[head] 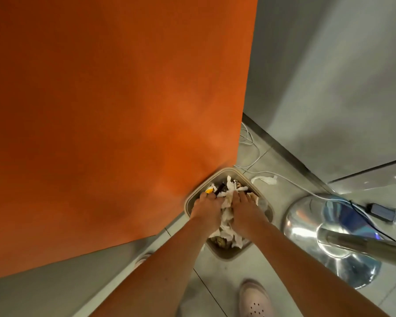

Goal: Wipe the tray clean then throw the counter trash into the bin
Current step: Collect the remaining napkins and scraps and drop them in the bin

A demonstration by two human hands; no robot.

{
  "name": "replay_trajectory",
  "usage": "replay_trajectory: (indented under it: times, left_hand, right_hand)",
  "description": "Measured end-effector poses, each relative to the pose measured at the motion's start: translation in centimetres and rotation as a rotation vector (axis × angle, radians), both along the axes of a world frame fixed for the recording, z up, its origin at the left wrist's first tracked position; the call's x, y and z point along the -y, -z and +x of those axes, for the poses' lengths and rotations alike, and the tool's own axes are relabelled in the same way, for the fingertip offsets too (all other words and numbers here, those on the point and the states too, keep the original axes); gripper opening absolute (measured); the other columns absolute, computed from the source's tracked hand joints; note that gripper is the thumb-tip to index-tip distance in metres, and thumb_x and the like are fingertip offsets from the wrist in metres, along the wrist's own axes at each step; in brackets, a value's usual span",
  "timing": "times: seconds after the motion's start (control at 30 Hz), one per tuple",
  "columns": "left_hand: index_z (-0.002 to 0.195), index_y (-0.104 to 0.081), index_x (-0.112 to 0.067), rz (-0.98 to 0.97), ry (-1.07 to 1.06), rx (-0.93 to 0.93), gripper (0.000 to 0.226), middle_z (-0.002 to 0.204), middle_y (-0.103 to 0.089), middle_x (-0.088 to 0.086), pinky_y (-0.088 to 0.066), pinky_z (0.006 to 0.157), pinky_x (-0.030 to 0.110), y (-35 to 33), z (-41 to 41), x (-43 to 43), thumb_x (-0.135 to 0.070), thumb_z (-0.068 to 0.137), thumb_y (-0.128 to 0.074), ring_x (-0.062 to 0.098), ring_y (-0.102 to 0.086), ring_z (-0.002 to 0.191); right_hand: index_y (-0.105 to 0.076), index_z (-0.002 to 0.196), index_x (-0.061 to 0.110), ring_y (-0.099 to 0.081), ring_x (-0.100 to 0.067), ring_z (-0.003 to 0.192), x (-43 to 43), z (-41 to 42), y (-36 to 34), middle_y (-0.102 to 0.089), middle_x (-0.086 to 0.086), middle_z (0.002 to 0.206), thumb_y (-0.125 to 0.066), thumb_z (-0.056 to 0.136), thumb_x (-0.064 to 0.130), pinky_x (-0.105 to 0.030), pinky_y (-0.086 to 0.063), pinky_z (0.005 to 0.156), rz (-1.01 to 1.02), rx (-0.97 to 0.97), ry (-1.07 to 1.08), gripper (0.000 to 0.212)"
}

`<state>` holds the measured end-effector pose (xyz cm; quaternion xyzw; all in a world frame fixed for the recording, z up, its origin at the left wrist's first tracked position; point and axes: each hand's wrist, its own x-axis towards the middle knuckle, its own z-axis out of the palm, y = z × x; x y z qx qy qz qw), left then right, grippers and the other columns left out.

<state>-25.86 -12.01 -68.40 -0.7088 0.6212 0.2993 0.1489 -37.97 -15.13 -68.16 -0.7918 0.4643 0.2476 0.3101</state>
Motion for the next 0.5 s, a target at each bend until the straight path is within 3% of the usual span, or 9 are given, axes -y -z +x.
replay_trajectory:
  times: [0.1, 0.23, 0.4, 0.5]
  left_hand:
    - [0.132, -0.05, -0.021, -0.04, -0.111, -0.071, 0.046, 0.134, -0.045, 0.005, -0.034, 0.106, 0.039, -5.0, 0.7, 0.2, -0.021, 0.086, -0.06, 0.027, -0.034, 0.128]
    - [0.133, -0.051, -0.022, -0.097, -0.32, -0.217, 0.046, 0.138, -0.046, 0.006, -0.025, 0.111, 0.034, -14.0, 1.1, 0.2, -0.025, 0.088, -0.06, 0.025, -0.031, 0.134]
    - [0.118, -0.061, -0.025, -0.221, -0.545, -0.453, 0.028, 0.121, -0.059, 0.0, -0.042, 0.099, 0.032, -28.6, 0.9, -1.7, -0.029, 0.09, -0.059, 0.021, -0.051, 0.118]
    - [0.122, -0.06, -0.023, -0.339, -0.561, -0.509, 0.032, 0.123, -0.059, -0.008, -0.041, 0.09, 0.018, -38.4, 0.9, -3.9, -0.031, 0.091, -0.058, 0.008, -0.055, 0.112]
  right_hand:
    - [-0.007, 0.151, 0.008, -0.029, -0.027, 0.138, 1.0, -0.1, -4.3, -0.023, -0.014, 0.153, -0.05, 0.092, 0.03, -0.035, -0.029, 0.111, 0.027, 0.104, 0.104, 0.076]
    - [-0.035, 0.142, 0.023, -0.048, -0.022, 0.123, 1.2, 0.0, -12.5, -0.046, -0.004, 0.137, -0.054, 0.09, 0.024, -0.034, -0.043, 0.099, -0.007, 0.344, 0.329, 0.056]
    - [-0.057, 0.121, 0.032, -0.062, -0.006, 0.092, 0.0, -0.4, -26.0, -0.061, 0.015, 0.11, -0.056, 0.091, 0.02, -0.023, -0.049, 0.075, -0.092, 0.708, 0.515, 0.032]
    - [-0.06, 0.1, 0.042, -0.063, 0.001, 0.08, -0.9, -0.1, -35.8, -0.066, 0.019, 0.09, -0.059, 0.091, 0.014, -0.017, -0.048, 0.07, -0.073, 0.953, 0.593, 0.029]
